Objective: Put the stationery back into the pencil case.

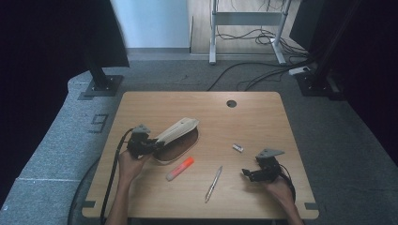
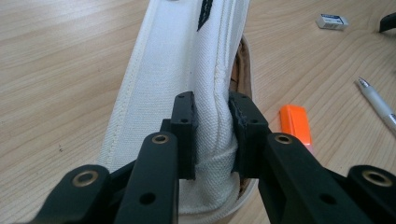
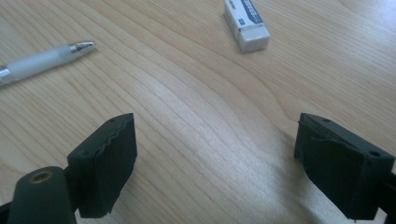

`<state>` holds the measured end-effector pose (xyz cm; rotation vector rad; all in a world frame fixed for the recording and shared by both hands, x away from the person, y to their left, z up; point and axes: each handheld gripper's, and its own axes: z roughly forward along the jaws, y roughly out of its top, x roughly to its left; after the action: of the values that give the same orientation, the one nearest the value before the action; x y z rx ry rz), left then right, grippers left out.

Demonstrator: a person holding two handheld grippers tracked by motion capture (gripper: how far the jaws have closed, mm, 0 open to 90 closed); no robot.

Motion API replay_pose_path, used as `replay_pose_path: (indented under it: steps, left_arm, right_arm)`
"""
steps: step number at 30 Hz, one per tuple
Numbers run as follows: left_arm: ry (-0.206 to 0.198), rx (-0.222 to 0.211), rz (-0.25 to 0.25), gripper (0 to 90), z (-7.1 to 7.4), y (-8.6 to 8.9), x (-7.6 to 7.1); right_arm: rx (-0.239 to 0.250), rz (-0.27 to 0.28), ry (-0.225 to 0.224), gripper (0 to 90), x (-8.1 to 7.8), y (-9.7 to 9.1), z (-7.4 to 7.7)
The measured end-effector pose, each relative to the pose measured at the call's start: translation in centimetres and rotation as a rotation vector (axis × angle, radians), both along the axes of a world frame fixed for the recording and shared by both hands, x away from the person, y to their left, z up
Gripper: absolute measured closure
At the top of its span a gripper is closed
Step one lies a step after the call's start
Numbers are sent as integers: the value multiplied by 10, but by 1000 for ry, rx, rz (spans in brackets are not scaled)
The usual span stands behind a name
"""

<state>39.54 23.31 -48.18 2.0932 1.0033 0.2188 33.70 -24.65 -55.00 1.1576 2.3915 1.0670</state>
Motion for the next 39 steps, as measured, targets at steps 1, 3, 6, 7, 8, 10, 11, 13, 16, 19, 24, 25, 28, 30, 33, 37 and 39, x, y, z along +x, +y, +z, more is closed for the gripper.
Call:
replay_pose_path:
  steps: [1, 3, 6, 7, 8, 10, 11, 13, 16, 19, 24, 25, 28, 30, 33, 37, 39]
  left_arm:
    - [0, -1, 0, 736, 0, 0, 0]
    - [2, -1, -1, 736, 0, 0, 0]
    - [0, 0, -2, 736, 0, -1, -1]
    - [0, -1, -3, 735, 0, -1, -1]
    - [0, -2, -3, 735, 0, -1, -1]
    - [1, -2, -5, 734, 0, 0, -1]
    - [2, -3, -7, 734, 1, 0, -1]
    - [-1, -6, -7, 734, 1, -1, -1]
    - [-2, -8, -9, 732, 2, -1, -2]
    - [1, -8, -10, 732, 2, -1, -2]
    - [1, -9, -12, 732, 2, -1, -2]
    - [0, -8, -13, 731, 2, -2, -2]
    - [0, -7, -14, 731, 2, -2, -2]
    - [0, -6, -15, 731, 2, -2, -2]
    - [0, -5, -16, 730, 1, -2, -2]
    - [0, -4, -19, 729, 1, -2, -2]
    - [2, -5, -20, 728, 1, -3, -2]
  right_arm:
    - [1, 6, 1, 131, 1, 1, 1]
    - [-1, 12, -10, 145, 2, 2, 3]
    - [0, 13, -16, 158, 3, 4, 6]
    - [-1, 15, -21, 159, 4, 4, 7]
    - [4, 15, -19, 159, 5, 4, 8]
    - [9, 15, -14, 156, 8, 4, 10]
    - [13, 12, -18, 156, 10, 4, 10]
    - [33, 0, -14, 156, 12, 5, 12]
    - [57, -10, -6, 156, 18, 8, 15]
    - [65, -10, -4, 194, 23, 10, 17]
    - [53, 1, -12, 260, 30, 13, 21]
    - [37, 14, -14, 301, 33, 14, 24]
    - [16, 26, -20, 345, 38, 16, 26]
    - [14, 29, -16, 359, 40, 17, 27]
    - [-6, 37, -16, 411, 49, 16, 26]
    - [-12, 39, -1, 464, 57, 15, 21]
    - [-19, 38, -2, 488, 61, 15, 20]
